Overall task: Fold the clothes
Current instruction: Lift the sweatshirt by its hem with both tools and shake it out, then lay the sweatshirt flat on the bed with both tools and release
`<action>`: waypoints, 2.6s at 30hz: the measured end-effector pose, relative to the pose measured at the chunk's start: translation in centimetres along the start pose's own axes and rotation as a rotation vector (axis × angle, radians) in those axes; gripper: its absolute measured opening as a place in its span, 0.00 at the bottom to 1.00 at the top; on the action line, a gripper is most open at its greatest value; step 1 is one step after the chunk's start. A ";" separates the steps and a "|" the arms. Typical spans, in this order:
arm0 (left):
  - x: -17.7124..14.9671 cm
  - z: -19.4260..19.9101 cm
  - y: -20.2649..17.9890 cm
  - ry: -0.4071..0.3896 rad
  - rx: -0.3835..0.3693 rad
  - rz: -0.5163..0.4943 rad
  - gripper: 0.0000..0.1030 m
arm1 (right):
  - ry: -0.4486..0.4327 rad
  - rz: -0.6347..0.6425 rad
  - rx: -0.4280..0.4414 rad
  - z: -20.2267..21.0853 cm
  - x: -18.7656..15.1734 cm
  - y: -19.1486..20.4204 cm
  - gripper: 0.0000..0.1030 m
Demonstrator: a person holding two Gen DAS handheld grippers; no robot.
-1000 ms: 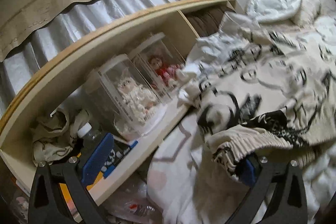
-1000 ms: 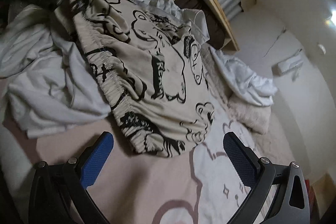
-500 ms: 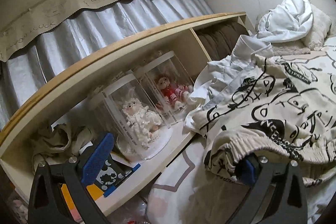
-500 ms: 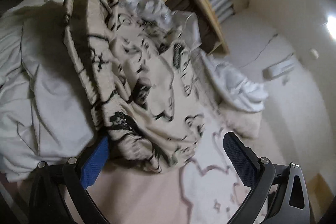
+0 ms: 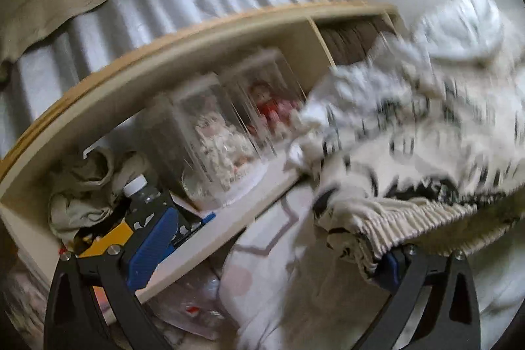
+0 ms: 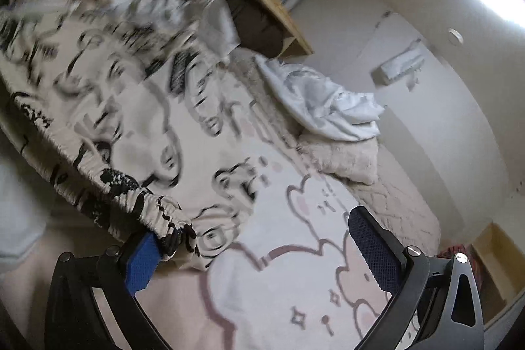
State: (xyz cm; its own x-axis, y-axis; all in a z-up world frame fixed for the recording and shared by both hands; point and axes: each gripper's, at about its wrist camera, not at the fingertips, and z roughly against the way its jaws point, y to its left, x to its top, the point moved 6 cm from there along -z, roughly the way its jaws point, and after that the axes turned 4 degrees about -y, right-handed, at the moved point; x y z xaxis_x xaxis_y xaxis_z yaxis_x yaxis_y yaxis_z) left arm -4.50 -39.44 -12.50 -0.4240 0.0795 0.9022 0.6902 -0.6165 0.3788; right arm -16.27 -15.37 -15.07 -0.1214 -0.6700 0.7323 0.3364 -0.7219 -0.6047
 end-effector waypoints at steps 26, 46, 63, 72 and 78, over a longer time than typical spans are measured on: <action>31.7 28.1 -5.3 -0.481 -0.797 0.267 1.00 | -0.115 -0.332 -0.388 27.5 1.8 -46.1 1.00; 35.9 24.5 -24.9 -0.383 -0.816 -0.021 1.00 | 0.224 -0.331 -0.438 14.4 -5.7 -53.4 1.00; -7.3 26.2 -27.5 0.177 -0.803 -0.493 1.00 | 0.808 -0.388 -0.054 17.8 -38.3 -20.7 1.00; -8.2 27.0 -26.4 0.196 -0.811 -0.481 1.00 | 0.777 -0.384 -0.030 19.5 -36.9 -21.5 1.00; -8.7 27.5 -26.3 0.229 -0.923 -0.448 1.00 | 0.717 -0.360 -0.060 19.2 -36.9 -20.5 1.00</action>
State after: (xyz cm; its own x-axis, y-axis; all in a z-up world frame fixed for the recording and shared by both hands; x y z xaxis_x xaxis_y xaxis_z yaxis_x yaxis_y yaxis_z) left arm -2.83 -2.35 -24.61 -0.6974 0.3575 0.6212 -0.2315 -0.9326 0.2769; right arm -0.76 27.46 -23.69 -0.7896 -0.3280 0.5186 0.1147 -0.9091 -0.4004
